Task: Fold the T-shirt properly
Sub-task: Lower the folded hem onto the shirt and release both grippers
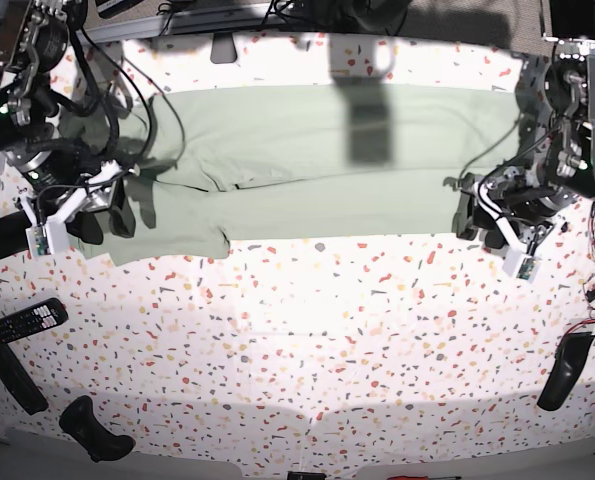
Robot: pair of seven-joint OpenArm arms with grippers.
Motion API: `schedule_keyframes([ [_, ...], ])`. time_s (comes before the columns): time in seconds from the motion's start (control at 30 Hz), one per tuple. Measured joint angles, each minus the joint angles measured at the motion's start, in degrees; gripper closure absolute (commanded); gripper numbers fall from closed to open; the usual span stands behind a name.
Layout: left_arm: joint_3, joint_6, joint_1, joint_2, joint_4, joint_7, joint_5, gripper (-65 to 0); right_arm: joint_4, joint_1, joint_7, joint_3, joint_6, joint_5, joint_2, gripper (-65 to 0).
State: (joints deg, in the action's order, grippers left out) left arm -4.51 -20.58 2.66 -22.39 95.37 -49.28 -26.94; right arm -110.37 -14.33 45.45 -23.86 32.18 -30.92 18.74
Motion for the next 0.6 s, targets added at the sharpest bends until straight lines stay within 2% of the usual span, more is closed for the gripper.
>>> schedule_keyframes([
  [0.1, 0.0, 0.0, 0.0, 0.0, 0.0, 0.0, -0.92, -26.7, 0.0, 1.92, 0.35, 0.0, 0.33, 2.21, 0.02, -29.0],
  [0.33, 0.0, 0.02, -0.13, 0.0, 0.0, -0.02, -1.33, -26.7, 0.26, 7.65, 1.49, -0.02, 0.39, 2.03, 0.02, -28.5],
  [0.47, 0.0, 0.02, -0.15, 0.0, 0.0, -0.09, -1.31, -26.7, 7.69, 12.83, 0.07, -0.04, 0.7, 2.84, 0.02, -17.0],
  [0.6, 0.0, 0.02, -0.15, 0.0, 0.0, -0.22, -1.49, -26.7, 16.04, 18.49, 2.14, -0.17, 0.52, 3.3, 0.02, -17.1],
])
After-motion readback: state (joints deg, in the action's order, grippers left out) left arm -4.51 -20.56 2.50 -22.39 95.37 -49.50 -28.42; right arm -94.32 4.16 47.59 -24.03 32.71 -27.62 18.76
